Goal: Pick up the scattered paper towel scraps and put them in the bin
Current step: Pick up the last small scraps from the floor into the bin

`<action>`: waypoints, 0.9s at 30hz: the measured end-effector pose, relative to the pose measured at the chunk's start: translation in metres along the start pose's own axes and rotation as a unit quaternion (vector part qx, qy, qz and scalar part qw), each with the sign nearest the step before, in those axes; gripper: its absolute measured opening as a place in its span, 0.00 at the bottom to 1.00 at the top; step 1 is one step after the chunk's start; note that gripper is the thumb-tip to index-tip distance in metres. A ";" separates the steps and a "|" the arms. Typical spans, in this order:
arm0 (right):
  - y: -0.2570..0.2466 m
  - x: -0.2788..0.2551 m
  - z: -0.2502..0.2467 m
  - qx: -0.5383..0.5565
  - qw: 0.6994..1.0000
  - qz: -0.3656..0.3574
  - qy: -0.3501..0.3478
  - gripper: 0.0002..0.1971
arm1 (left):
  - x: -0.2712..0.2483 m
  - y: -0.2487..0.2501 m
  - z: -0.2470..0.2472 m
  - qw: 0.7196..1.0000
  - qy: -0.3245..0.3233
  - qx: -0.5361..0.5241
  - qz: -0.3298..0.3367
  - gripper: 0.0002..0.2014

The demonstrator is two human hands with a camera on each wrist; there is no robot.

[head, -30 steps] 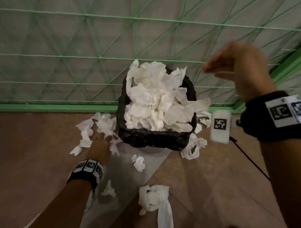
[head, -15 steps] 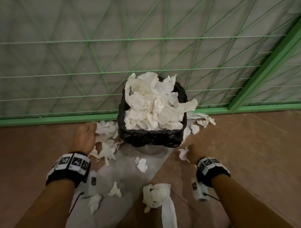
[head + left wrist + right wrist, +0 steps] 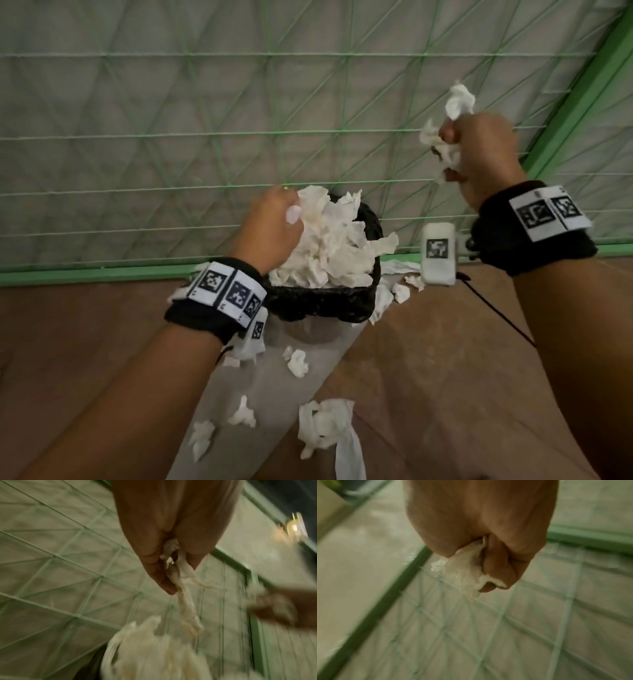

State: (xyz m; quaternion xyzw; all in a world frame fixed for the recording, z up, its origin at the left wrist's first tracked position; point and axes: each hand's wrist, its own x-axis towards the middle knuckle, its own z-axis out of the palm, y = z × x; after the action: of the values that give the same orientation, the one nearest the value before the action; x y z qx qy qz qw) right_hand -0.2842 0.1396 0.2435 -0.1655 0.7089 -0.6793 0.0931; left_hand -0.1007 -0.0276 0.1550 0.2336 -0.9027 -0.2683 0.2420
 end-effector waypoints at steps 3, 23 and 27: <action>0.000 -0.009 0.033 -0.130 0.986 -0.076 -0.074 0.14 | -0.006 -0.023 0.035 0.987 -0.119 0.106 0.001 0.08; 0.284 0.062 -0.055 -0.357 0.889 0.274 -0.083 0.27 | -0.006 -0.149 0.021 0.954 0.013 -0.039 -0.297 0.08; 0.312 0.052 -0.039 -0.387 0.893 0.203 -0.105 0.30 | -0.049 -0.196 0.071 0.907 -0.228 0.171 -0.309 0.29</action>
State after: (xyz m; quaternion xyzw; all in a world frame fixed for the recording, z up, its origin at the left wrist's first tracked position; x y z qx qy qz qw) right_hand -0.3804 0.1638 -0.0590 -0.1114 0.9200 -0.2960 0.2314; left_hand -0.0461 -0.1208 -0.0302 0.4710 -0.8481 -0.2169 -0.1091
